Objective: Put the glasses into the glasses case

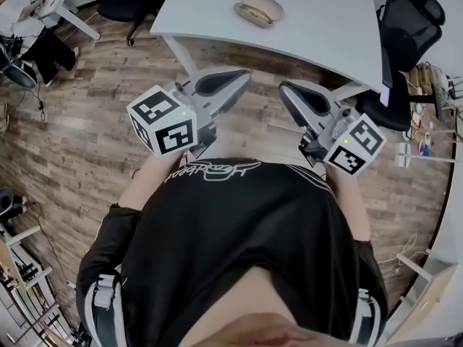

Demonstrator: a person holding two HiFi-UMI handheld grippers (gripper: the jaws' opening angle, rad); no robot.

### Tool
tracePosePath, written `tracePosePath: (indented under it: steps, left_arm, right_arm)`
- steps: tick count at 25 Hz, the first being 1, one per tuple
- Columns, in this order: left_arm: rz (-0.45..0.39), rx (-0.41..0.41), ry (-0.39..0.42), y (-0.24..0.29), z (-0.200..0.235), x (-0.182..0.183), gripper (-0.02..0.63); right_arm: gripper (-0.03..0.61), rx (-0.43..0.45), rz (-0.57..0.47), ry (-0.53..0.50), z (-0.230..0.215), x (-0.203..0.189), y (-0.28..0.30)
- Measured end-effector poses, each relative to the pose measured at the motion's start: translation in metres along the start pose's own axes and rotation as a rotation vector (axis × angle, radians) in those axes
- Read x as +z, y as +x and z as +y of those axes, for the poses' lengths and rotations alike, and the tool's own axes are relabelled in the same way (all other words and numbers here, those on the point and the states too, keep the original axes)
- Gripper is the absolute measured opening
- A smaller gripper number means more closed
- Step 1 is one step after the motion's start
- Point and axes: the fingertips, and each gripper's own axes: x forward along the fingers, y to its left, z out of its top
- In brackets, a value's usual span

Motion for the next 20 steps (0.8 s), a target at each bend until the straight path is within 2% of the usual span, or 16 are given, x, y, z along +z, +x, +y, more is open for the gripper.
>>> tracePosePath:
  steps: [7, 20]
  left_arm:
    - [-0.002, -0.035, 0.009, 0.007, -0.016, -0.002, 0.006]
    - [-0.01, -0.025, 0.034, -0.014, -0.024, -0.002, 0.005]
  right_arm:
    - [0.014, -0.025, 0.011, 0.022, 0.004, 0.001, -0.013]
    - [0.014, -0.01, 0.019, 0.015, 0.029, -0.002, -0.005]
